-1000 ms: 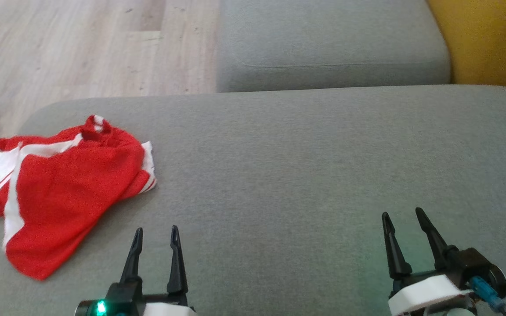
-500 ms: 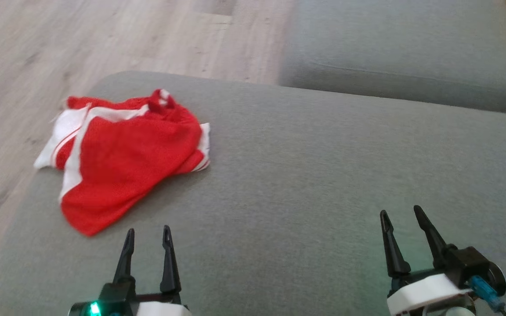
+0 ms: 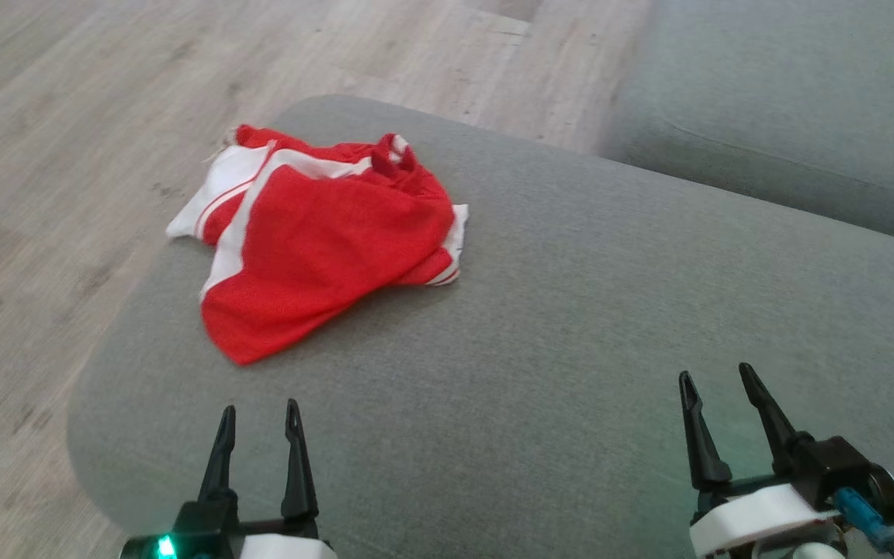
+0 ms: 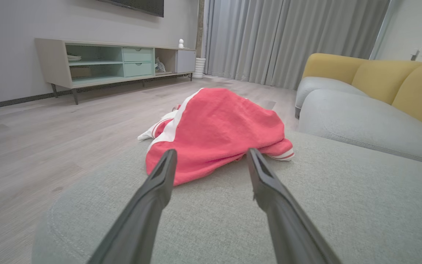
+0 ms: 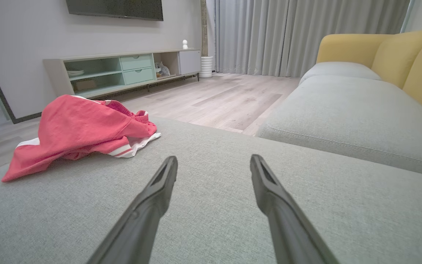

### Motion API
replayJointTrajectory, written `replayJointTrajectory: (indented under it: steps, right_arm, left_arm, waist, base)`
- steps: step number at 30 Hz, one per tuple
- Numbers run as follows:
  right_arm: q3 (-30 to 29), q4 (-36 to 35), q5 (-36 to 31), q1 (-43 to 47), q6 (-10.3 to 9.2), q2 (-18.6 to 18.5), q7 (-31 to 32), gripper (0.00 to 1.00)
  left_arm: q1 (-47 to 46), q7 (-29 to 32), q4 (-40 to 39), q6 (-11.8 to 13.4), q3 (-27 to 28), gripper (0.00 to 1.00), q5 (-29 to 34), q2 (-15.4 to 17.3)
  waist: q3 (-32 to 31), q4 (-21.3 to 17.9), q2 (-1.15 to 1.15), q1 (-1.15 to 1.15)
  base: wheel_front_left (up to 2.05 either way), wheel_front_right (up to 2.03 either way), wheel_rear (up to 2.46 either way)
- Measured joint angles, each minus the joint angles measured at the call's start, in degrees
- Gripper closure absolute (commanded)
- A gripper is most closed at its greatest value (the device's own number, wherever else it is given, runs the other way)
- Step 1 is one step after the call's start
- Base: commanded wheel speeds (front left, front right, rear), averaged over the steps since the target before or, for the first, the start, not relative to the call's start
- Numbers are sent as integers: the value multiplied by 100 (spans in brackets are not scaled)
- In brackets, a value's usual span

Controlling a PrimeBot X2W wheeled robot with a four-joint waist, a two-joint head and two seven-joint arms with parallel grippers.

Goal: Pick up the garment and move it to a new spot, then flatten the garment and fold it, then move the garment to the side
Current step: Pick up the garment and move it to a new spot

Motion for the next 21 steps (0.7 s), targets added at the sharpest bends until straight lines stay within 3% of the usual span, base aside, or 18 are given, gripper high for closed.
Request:
replayJointTrajectory:
  steps: [12,21]
  right_arm:
    - [55,38,-241,-2,0,0,0,0]
    - [13,-26,-444,7,0,0,0,0]
  left_arm:
    - [21,0,-122,8,142,0,47,2]
    - [-92,-5,-549,-2,628,0,375,1]
  waist:
    - [96,333,0,0]
    - [342,456,0,-1]
  base:
    - [0,0,0]
    - [0,0,0]
